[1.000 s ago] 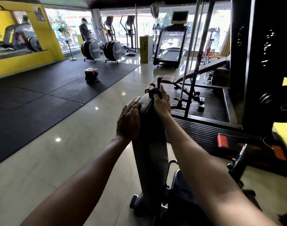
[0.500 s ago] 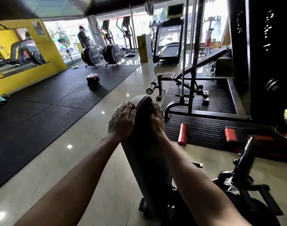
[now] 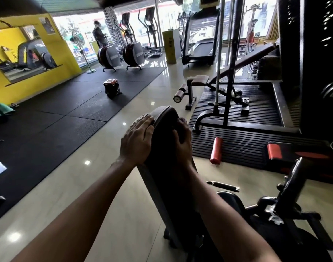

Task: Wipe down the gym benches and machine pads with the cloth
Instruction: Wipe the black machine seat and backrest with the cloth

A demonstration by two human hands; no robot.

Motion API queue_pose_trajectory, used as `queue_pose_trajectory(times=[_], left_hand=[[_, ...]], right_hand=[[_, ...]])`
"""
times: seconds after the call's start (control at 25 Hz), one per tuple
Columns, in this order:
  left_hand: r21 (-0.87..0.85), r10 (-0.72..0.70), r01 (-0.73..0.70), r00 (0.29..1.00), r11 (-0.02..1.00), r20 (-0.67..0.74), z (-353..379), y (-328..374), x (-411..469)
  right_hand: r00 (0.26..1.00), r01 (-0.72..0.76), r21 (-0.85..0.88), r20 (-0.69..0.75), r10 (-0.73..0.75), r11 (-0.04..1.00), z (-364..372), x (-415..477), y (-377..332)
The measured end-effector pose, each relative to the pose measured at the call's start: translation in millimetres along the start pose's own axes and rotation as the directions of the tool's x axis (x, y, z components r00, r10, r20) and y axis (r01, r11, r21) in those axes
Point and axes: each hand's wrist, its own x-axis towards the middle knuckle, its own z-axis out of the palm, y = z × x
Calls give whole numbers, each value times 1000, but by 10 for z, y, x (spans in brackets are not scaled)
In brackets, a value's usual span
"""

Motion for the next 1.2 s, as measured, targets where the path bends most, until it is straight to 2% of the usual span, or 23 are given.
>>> queue_pose_trajectory(times=[0.08, 0.12, 0.24, 0.28, 0.4, 0.6, 0.76, 0.88, 1.0, 1.08, 1.2], left_hand=[[-2, 5, -5, 1000, 1000, -6, -3, 9, -8], [3, 8, -8, 1000, 1000, -8, -5, 15, -18], [6, 3, -3, 1000, 1000, -13, -10, 17, -11], [8, 2, -2, 1000, 1000, -9, -10, 23, -15], [18, 10, -10, 1000, 1000, -4, -10, 25, -13], [-9, 15, -15, 999, 1000, -32, -6, 21, -20], [-9, 12, -12, 1000, 1000, -17, -2, 7, -16], [-2, 13, -13, 1000, 1000, -20, -14, 6, -12], [10, 18, -18, 1000, 1000, -19, 2, -3, -34], [0, 23, -23, 1000, 1000, -18, 7, -6, -28], [-7, 21, -21, 1000, 1000, -13, -8, 1, -29]], right_hand=[[985, -175, -22, 3, 175, 984, 9, 329, -238], [987, -159, -53, 26, 160, 986, 28, 445, -343], [994, 26, -79, 105, -18, 996, 21, 678, -396], [991, 28, -93, 131, -15, 995, -26, 742, -326], [968, -131, -151, 192, 159, 980, -179, 820, 12], [898, -379, -92, 203, 390, 921, -335, 601, 308], [956, -263, -44, 121, 266, 964, -191, 570, -110], [995, -12, 2, 96, 12, 1000, -35, 61, -298], [983, 169, -55, 76, -165, 984, 32, -635, -168], [990, 128, -94, 77, -121, 987, 2, -709, 61], [988, -150, -10, 25, 150, 989, -62, -308, 125]])
